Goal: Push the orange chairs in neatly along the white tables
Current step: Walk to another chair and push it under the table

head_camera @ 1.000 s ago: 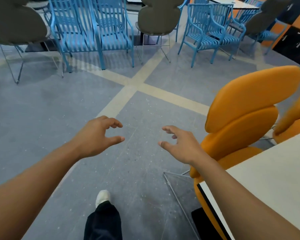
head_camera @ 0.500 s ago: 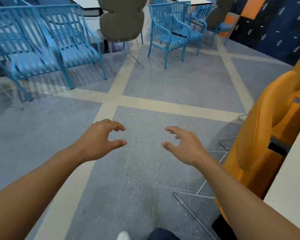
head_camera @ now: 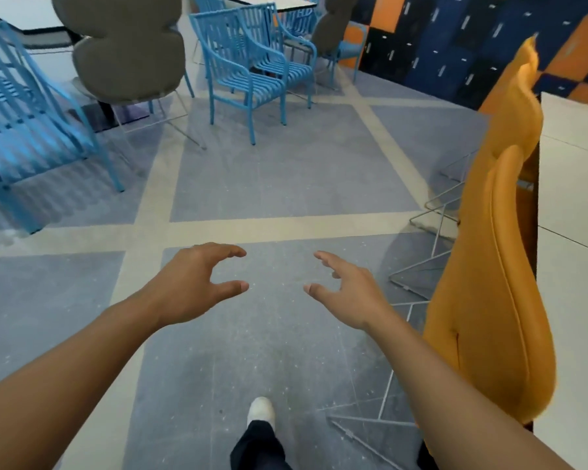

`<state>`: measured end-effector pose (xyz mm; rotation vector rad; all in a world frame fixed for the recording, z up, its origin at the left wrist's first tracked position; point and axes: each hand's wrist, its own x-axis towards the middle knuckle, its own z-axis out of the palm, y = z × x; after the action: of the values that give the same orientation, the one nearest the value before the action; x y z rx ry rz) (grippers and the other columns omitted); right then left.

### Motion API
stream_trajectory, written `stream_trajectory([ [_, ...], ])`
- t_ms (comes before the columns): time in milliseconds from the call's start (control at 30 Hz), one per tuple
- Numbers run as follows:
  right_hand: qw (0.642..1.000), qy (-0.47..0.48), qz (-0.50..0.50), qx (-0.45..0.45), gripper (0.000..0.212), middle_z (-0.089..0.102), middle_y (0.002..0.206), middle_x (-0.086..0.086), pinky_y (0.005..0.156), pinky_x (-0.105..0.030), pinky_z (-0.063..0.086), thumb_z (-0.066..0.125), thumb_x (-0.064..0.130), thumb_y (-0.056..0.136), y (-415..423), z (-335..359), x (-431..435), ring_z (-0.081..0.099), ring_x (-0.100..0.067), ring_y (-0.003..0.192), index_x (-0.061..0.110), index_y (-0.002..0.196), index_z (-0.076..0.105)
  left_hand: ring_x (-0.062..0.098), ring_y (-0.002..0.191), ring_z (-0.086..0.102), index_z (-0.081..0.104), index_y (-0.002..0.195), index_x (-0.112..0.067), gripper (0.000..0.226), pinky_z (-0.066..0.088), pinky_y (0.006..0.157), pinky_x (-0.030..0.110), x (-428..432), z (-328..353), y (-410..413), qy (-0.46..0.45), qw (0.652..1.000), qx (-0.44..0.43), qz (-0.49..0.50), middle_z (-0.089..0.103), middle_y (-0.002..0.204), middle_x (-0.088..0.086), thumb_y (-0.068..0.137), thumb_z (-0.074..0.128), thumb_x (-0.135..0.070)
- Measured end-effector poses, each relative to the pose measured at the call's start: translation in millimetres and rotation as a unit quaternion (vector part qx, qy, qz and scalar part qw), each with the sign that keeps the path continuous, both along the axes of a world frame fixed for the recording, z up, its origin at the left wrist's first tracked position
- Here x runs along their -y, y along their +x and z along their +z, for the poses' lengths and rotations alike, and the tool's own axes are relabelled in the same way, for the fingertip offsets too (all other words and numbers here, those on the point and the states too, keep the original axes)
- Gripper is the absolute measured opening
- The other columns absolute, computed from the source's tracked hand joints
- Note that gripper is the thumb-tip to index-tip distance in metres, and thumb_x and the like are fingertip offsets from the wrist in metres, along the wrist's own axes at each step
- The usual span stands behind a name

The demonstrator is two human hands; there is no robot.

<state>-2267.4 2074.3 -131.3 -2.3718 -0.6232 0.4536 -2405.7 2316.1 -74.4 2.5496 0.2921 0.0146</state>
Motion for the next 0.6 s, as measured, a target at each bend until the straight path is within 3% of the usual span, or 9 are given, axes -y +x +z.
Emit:
stream_trajectory([
  [167, 0.999, 0.021, -0.042, -0.027, 0.069, 0.045, 0.153, 0.010, 0.108, -0.041, 0.042, 0.065, 0.059, 0.087, 60.8, 1.0, -25.5, 0.044, -0.019, 0.137, 0.044, 0.149, 0.037, 0.013, 0.127, 0.047, 0.052, 0.131, -0.034, 0.054, 0.038, 0.106, 0.032, -23.7, 6.3, 85.1, 0.008, 0.999, -0.011, -0.042, 0.050, 0.142, -0.009, 0.082, 0.066, -0.050],
  [433, 0.993, 0.040, -0.106, -0.016, 0.068, 0.046, 0.151, 0.007, 0.109, -0.047, 0.041, 0.065, 0.058, 0.087, 134.8, 24.5, -31.4, 0.041, -0.021, 0.139, 0.047, 0.148, 0.037, 0.012, 0.120, 0.050, 0.056, 0.126, -0.036, 0.049, 0.036, 0.097, 0.025, -45.3, 18.0, 193.9, 0.013, 0.994, 0.012, -0.105, 0.054, 0.135, -0.011, 0.081, 0.067, -0.051],
  [600, 0.986, 0.046, -0.159, 0.021, 0.066, 0.045, 0.153, 0.008, 0.111, -0.049, 0.040, 0.067, 0.051, 0.090, 161.2, 36.7, -19.5, 0.042, -0.020, 0.139, 0.040, 0.149, 0.041, 0.010, 0.117, 0.050, 0.056, 0.125, -0.038, 0.048, 0.035, 0.093, 0.023, -52.1, 15.2, 252.6, 0.012, 0.988, 0.010, -0.157, 0.055, 0.134, -0.012, 0.080, 0.066, -0.052],
])
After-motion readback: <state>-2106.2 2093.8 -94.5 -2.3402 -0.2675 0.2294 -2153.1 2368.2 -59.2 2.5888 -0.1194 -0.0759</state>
